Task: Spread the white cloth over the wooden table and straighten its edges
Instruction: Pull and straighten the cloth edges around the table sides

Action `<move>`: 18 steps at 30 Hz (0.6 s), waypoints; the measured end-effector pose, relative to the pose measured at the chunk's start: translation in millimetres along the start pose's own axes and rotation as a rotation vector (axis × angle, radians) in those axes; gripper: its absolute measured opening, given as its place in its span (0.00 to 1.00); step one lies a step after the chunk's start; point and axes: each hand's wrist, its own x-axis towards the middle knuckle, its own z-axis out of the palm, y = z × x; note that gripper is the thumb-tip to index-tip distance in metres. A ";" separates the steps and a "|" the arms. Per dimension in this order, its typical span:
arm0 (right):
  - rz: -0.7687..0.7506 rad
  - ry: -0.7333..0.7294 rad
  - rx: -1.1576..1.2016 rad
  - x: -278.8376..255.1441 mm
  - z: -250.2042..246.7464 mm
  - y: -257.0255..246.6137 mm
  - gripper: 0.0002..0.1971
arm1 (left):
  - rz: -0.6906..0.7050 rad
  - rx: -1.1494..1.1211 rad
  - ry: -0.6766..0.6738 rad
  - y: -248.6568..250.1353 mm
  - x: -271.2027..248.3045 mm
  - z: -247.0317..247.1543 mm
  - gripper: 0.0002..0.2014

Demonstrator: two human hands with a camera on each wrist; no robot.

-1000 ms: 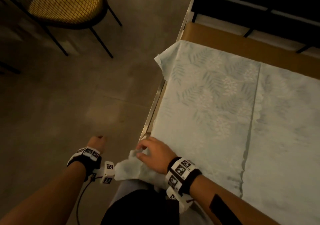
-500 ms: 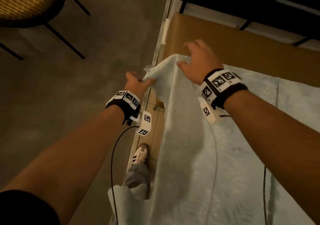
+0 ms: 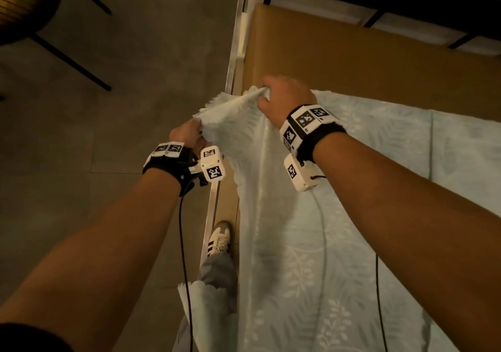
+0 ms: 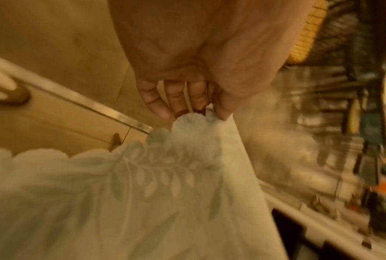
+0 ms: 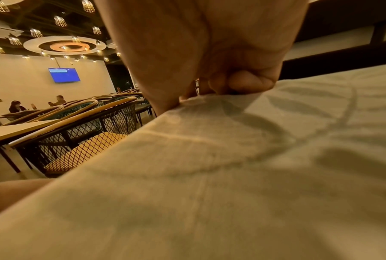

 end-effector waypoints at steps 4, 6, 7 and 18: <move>0.045 -0.065 0.012 -6.3 -4.6 -3.0 0.12 | -0.139 -0.001 -0.044 -4.2 1.2 -29.5 0.12; 0.063 -0.094 0.036 -19.1 -10.3 -5.9 0.23 | -0.206 -0.139 -0.015 -19.9 -1.9 -48.2 0.12; 0.054 -0.073 0.096 -29.7 -13.6 -6.9 0.26 | -0.192 -0.190 0.016 -32.5 -3.7 -57.5 0.13; 0.410 0.198 0.456 -329.4 12.1 133.9 0.13 | -0.264 0.248 0.116 -227.2 -113.4 -195.4 0.13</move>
